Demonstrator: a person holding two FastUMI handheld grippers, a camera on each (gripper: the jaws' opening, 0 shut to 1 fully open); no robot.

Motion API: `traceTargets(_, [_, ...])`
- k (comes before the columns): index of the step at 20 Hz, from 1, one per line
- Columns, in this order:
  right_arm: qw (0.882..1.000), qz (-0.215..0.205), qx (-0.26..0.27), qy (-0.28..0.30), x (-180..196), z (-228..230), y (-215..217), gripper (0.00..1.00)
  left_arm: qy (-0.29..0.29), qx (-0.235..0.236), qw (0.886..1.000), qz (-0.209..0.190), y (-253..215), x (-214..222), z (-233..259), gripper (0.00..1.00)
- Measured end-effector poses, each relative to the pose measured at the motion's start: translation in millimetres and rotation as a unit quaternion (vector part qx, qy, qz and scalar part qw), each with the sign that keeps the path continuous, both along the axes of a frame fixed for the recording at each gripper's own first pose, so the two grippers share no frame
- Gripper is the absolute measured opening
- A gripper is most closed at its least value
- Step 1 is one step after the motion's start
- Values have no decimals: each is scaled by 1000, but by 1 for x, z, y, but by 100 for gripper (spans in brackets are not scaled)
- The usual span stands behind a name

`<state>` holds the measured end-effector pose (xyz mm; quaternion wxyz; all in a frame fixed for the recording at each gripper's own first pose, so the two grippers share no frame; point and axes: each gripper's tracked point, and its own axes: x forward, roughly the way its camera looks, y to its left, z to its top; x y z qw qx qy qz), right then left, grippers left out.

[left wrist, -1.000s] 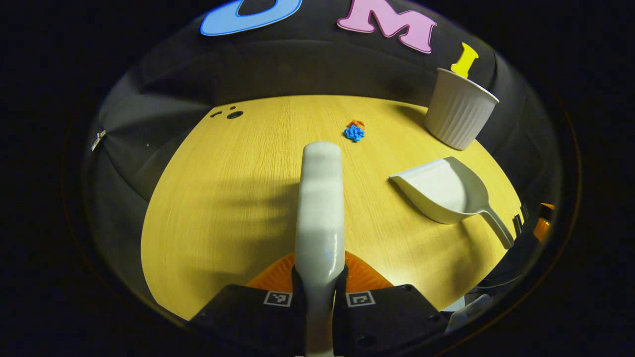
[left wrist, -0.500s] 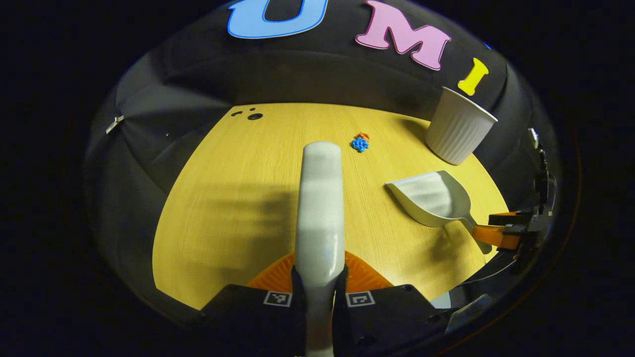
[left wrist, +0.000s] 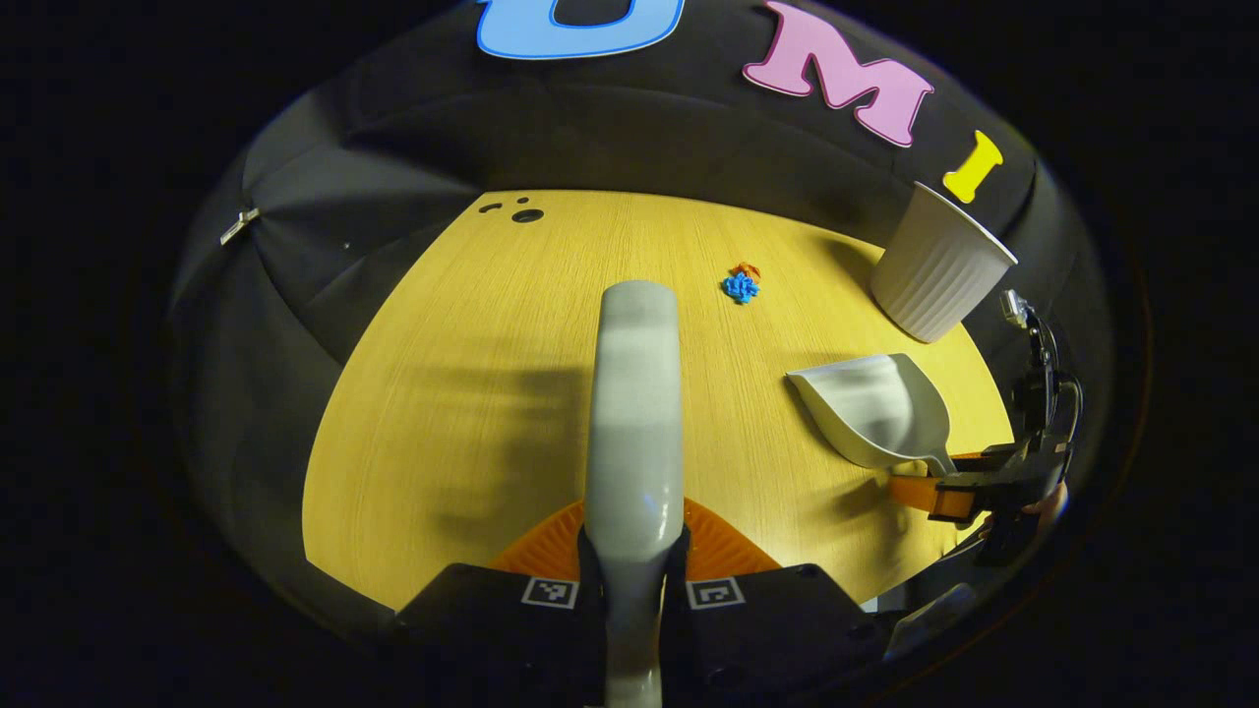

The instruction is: Pick up the small broom and dustpan from the desktop, sweep the trash into the dustpan with the broom, and then empty the trash into the garbage bin.

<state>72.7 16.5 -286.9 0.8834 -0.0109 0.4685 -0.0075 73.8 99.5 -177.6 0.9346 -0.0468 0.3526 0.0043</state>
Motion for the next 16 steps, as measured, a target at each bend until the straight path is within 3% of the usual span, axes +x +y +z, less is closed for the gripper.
traceTargets(2, [1000,-1,4,4,3,-3,1,95,7,-2,1000,5,-2,5,-2,26])
traceTargets(3, [1000,1,4,7,5,-5,2,90,10,-3,1000,7,-2,8,-4,26])
traceTargets(4, [1000,3,0,11,6,-7,1,77,14,-4,1000,7,-3,10,-5,24])
traceTargets(7, [1000,14,-9,12,11,-6,-1,66,23,-2,1000,6,-4,17,-8,26])
traceTargets(10, [999,29,-10,23,10,-6,-4,48,29,-3,1000,8,-5,23,-10,27])
traceTargets(14, [999,43,2,30,11,-6,-1,34,35,-8,999,9,-9,35,-15,27])
traceTargets(16, [998,57,12,34,8,-6,-1,36,39,-6,999,6,-11,40,-18,26])
